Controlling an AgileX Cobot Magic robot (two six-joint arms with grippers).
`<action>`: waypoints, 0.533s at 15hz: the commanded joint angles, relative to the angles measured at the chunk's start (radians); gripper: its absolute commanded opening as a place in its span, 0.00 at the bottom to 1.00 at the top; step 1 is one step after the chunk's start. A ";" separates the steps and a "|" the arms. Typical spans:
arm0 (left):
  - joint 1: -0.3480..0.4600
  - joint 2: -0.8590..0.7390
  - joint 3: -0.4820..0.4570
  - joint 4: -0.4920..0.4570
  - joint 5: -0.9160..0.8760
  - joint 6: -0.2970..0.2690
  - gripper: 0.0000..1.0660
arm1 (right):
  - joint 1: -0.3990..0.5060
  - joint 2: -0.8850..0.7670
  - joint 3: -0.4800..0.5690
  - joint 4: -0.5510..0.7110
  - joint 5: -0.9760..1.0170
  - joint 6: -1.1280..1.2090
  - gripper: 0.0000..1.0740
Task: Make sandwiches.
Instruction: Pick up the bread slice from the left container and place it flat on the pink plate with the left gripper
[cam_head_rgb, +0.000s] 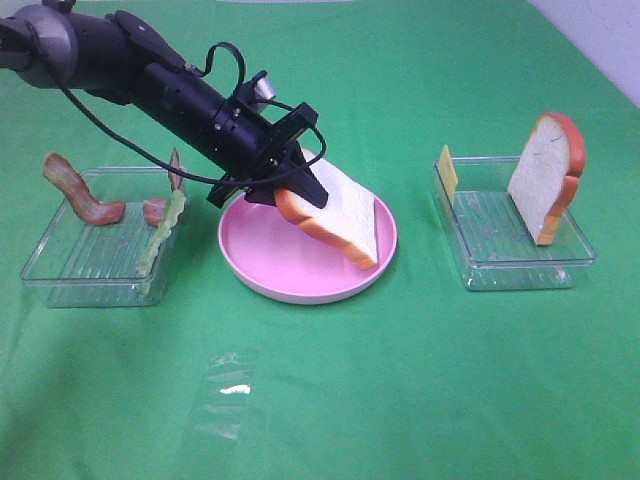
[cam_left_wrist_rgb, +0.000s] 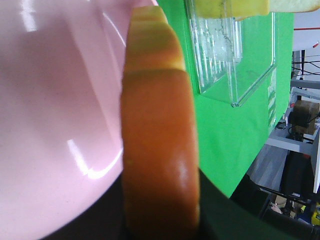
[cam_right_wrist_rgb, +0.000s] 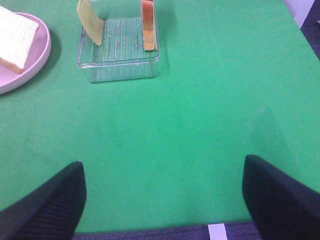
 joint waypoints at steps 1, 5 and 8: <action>-0.006 0.020 -0.005 -0.050 0.004 0.010 0.00 | -0.001 -0.030 0.002 -0.003 -0.002 -0.003 0.76; -0.006 0.042 -0.005 -0.046 -0.008 0.013 0.00 | -0.001 -0.030 0.002 -0.003 -0.002 -0.003 0.76; -0.006 0.042 -0.005 -0.046 -0.021 0.004 0.28 | -0.001 -0.030 0.002 -0.003 -0.002 -0.003 0.76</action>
